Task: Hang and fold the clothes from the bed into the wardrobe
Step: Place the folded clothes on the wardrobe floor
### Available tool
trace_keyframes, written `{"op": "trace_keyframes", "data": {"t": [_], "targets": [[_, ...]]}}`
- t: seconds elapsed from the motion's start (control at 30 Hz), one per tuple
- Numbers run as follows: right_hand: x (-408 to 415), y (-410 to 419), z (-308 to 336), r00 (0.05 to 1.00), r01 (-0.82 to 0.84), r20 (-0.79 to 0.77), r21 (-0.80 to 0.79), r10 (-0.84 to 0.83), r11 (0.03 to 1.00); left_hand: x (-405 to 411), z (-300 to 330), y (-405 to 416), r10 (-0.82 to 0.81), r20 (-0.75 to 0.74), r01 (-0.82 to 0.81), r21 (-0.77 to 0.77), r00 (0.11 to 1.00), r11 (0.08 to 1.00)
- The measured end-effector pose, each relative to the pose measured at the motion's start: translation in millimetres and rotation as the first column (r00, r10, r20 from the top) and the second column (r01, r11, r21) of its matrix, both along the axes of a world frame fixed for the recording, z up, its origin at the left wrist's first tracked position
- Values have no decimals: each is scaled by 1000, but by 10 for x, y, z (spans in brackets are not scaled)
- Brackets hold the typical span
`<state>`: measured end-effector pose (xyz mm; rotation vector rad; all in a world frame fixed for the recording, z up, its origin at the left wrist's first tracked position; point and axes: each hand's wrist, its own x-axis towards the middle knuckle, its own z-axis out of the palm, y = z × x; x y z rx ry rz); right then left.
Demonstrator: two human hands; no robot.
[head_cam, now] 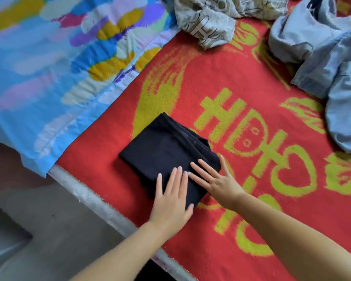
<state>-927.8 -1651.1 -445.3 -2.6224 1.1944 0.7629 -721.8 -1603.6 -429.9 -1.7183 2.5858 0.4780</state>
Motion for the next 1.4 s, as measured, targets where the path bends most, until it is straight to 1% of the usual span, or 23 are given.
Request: {"op": "trace_keyframes", "data": {"t": [0.07,0.1,0.13,0.2,0.27,0.33,0.43,0.53,0.63,0.7,0.83,0.93,1.03,1.1,1.13,1.17,1.27,1.4], "targets": [[95,-139,-106,1000,-15,22,1,15,1000,-244,-94,241,128,71,-139,194,989,971],[116,-191,-156,1000,-13,27,9,13,1000,-305,-150,267,193,107,-213,231,975,949],[120,-235,-196,999,-10,34,14,10,1000,-334,-219,248,228,138,-255,226,964,940],[127,-298,-180,999,14,47,43,-16,999,-358,-327,159,215,185,-257,248,959,934],[184,-325,-53,998,57,28,108,-60,993,-317,-287,101,202,206,-257,288,957,922],[297,-333,137,995,96,2,180,-98,979,-262,-158,115,250,202,-303,305,947,903],[549,-331,632,995,102,2,213,-104,972,-179,224,162,370,189,-408,245,910,879],[830,-264,1133,995,103,-28,182,-99,978,-7,602,111,473,158,-498,228,867,837],[1125,-136,1538,994,104,-53,158,-97,982,294,943,176,538,47,-530,269,841,804],[1354,7,1744,996,82,-37,145,-77,986,510,1145,346,561,20,-549,245,827,799],[1949,553,2026,997,-81,10,148,81,986,1017,1459,1022,627,105,-634,192,772,749],[2468,967,2122,980,-199,40,159,195,967,1459,1605,1593,706,124,-717,151,697,681],[3123,1458,2212,943,-331,96,158,319,930,1984,1701,2241,789,105,-795,126,605,593],[3714,1955,2223,905,-425,109,187,411,886,2441,1730,2834,851,115,-857,120,513,500],[3933,2142,2215,892,-452,102,192,440,871,2608,1745,3048,866,115,-872,122,486,473],[4070,2266,2221,886,-464,91,195,455,864,2717,1746,3175,871,117,-877,123,478,465],[4744,2874,2103,845,-532,64,212,531,820,3246,1679,3849,896,167,-908,158,412,388],[5779,3782,1853,813,-580,126,266,569,770,4186,1441,4792,911,198,-926,189,361,326]]}}
